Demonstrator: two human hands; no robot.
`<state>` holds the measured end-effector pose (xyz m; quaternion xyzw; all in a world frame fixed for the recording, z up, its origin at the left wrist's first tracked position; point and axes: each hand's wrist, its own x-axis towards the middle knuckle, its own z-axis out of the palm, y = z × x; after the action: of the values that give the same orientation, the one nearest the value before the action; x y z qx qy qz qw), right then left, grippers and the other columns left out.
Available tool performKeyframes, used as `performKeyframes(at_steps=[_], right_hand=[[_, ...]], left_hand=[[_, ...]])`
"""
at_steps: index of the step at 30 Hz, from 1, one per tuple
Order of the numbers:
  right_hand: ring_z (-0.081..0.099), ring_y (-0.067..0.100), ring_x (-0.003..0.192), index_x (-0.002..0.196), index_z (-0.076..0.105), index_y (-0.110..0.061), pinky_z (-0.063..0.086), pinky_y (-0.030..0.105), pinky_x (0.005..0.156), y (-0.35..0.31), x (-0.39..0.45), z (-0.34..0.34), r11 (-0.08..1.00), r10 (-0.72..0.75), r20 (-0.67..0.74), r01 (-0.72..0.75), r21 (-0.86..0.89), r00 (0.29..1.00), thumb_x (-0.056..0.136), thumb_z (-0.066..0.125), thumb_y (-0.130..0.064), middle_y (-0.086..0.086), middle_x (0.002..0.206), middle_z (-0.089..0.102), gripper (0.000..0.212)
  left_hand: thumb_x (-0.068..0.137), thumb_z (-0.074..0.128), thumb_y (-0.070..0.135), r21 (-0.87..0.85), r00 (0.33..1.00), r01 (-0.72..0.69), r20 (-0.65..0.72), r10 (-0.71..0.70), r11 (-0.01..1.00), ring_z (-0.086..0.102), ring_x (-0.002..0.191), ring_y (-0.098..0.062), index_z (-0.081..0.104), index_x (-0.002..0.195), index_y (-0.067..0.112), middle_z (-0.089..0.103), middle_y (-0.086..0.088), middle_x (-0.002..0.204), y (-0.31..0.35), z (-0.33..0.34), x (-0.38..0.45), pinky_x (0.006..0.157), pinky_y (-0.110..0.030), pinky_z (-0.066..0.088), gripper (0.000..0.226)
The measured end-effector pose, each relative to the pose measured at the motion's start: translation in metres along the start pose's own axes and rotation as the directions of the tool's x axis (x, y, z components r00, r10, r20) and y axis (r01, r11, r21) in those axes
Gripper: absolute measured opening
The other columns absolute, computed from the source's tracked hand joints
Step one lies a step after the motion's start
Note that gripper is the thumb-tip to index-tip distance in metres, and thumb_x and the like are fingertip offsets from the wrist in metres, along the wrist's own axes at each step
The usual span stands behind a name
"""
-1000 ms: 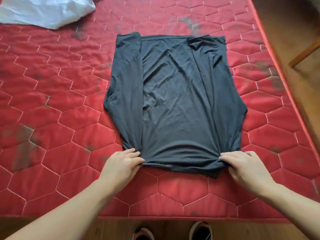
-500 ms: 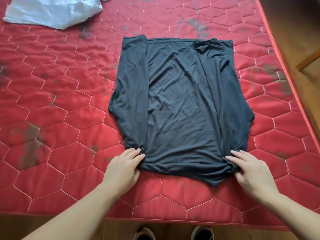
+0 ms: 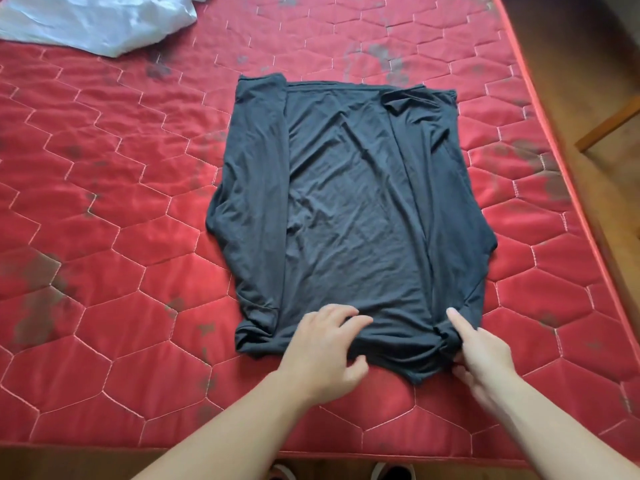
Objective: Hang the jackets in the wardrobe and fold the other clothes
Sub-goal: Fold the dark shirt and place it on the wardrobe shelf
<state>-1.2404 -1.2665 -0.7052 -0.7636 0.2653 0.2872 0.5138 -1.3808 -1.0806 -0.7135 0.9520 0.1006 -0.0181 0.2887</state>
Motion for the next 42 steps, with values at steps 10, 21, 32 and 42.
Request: performKeyframes(at_steps=[10,21,32,42], right_hand=[[0.056,0.022,0.068,0.071,0.060,-0.011,0.046,0.037,0.064,-0.016,0.009,-0.005,0.992,-0.124,0.055,0.125,-0.011,0.991,0.080,0.070,-0.012,0.006,0.065,0.060,0.014],[0.034,0.026,0.140,0.145,0.042,-0.025,0.034,0.042,0.106,0.036,0.030,-0.054,-0.229,-0.508,0.697,0.700,-0.676,0.507,0.051,0.059,-0.027,0.003,0.153,0.037,0.095],[0.070,0.024,0.104,0.099,0.073,-0.020,0.041,0.035,0.091,0.004,0.031,-0.040,-0.201,-0.622,0.717,0.821,-0.534,0.315,0.074,0.062,-0.018,-0.004,0.101,0.075,0.027],[0.060,0.005,0.070,0.085,0.073,-0.030,0.046,0.024,0.073,-0.056,-0.008,-0.067,0.370,-0.044,0.700,0.662,-0.651,0.713,0.095,0.052,-0.011,-0.017,0.075,0.069,0.030]], left_hand=[[0.075,0.070,0.042,0.056,0.977,-0.011,0.211,-0.001,0.998,0.030,0.140,-0.022,0.014,0.155,0.025,0.036,0.003,0.150,0.081,0.050,0.053,0.110,-0.039,0.027,0.099],[0.061,0.053,0.055,0.424,0.950,0.076,0.243,-0.194,0.903,0.031,0.145,-0.028,0.033,0.151,0.029,0.033,-0.004,0.157,-0.068,-0.028,-0.037,0.117,-0.046,0.023,0.096],[0.058,0.062,-0.007,0.299,0.993,0.106,-0.089,-0.083,0.948,0.072,0.095,-0.026,0.077,0.092,0.016,0.074,-0.003,0.106,-0.085,-0.025,-0.040,0.070,-0.040,0.061,0.043],[0.074,0.042,0.017,-0.015,0.941,0.287,0.194,-0.278,0.958,0.052,0.069,-0.024,0.050,0.066,0.015,0.052,0.003,0.065,-0.071,-0.099,-0.043,0.065,-0.034,0.043,0.012]])
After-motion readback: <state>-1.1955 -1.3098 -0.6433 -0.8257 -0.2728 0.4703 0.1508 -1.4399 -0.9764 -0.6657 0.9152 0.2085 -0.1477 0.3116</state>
